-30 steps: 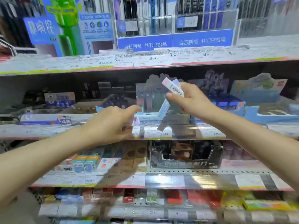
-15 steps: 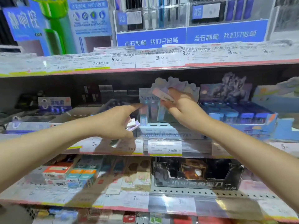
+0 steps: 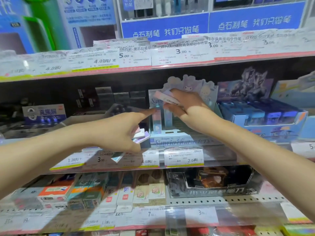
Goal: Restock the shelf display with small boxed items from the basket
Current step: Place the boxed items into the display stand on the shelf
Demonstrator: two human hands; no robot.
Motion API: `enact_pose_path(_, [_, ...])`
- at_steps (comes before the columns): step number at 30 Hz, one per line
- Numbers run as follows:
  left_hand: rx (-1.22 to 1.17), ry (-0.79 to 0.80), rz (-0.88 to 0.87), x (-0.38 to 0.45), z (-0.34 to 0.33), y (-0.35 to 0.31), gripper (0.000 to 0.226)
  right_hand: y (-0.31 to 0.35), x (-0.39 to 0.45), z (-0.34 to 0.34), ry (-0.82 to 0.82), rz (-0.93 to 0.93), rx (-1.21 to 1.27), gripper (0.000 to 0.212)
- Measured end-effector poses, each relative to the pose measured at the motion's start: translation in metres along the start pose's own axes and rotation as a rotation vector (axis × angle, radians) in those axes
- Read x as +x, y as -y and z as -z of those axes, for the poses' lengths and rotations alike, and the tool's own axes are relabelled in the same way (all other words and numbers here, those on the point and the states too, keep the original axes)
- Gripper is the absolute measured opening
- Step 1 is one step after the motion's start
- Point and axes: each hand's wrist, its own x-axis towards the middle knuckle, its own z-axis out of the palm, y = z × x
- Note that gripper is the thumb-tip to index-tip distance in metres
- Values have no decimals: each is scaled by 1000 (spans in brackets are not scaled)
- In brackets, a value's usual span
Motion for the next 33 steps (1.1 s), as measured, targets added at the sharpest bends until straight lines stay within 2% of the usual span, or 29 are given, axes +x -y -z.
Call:
enact_pose_path(4, [-21, 10, 7, 0, 1, -1, 94, 1, 0, -3, 23, -10, 8, 19])
enact_pose_path(8, [-22, 25, 24, -1, 1, -1, 95, -3, -5, -5, -40, 92, -47, 16])
enact_pose_path(11, [-25, 34, 30, -1, 2, -3, 94, -3, -5, -4, -61, 65, -7, 17])
enact_pose_path(14, [-26, 34, 28, 0, 2, -3, 94, -4, -5, -3, 52, -22, -27, 17])
enact_pose_path(18, [-23, 17, 28, -1, 1, -3, 93, -5, -4, 1, 159, -26, -40, 20])
enact_pose_path(22, [-74, -86, 30, -2, 0, -5, 82, -4, -3, 13, 207, -140, 248, 27])
enact_pose_path(25, [-133, -310, 61, -4, -1, -5, 62, 0, -10, 20, 209, -195, 497, 18])
enact_pose_path(27, [-226, -442, 86, -6, -1, -7, 36, 3, -16, 24, 243, -236, 676, 13])
enact_pose_path(29, [-439, -490, 104, -8, 1, -10, 15, 6, -21, 30, 328, -280, 816, 12])
enact_pose_path(32, [-762, -463, 140, -9, 2, -21, 21, 12, -26, 36, 449, -220, 764, 39])
enact_pose_path(33, [-845, -440, 167, -8, 3, -25, 23, 15, -27, 37, 462, -169, 725, 40])
